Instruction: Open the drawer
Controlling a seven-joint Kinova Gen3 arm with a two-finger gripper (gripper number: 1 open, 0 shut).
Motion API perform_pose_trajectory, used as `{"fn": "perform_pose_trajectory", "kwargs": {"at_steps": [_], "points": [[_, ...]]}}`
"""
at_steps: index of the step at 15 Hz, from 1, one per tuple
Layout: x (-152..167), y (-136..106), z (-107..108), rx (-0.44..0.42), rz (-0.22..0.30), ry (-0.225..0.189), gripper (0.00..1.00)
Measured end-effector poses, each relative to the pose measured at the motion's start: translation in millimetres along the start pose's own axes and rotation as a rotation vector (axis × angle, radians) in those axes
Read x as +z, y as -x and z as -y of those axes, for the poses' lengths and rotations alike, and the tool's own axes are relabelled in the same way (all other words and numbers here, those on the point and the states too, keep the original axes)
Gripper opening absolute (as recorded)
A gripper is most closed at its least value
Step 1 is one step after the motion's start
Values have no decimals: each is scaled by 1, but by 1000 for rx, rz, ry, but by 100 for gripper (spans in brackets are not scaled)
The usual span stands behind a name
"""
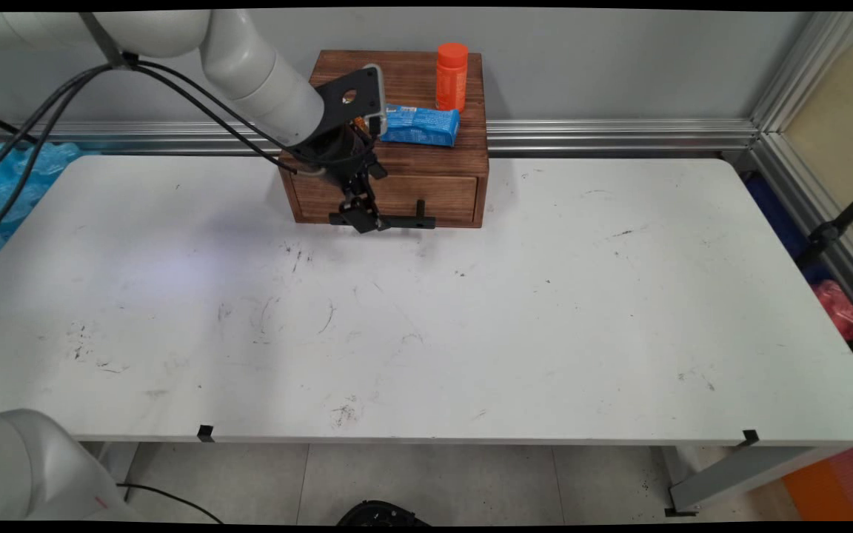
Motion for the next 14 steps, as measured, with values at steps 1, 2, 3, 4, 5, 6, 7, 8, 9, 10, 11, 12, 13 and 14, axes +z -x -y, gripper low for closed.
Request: {"fn": "perform_pose_trajectory", "kwargs": {"at_steps": [1,2,3,4,5,6,7,8,9,10,11,12,13,14], "points": [[3,1,0,6,4,-2,100],[7,2,0,11,8,-5,100],[10,2,-1,14,12,-6,100],[13,3,-1,15,15,-8,100],[15,3,-2,16,17,-9,100],[18,4,-2,18,19,-11,100],[21,5,-2,19,21,-15,100],[24,6,-3,21,22,-19,100],[26,7,-3,22,23,-22,100],[29,8,-3,24,25,-25,100],[32,9,-2,26,26,-29,100],[34,10,-2,27,26,-31,100],[37,11,-2,29,27,-33,100],[40,12,-2,28,27,-36,100]]}}
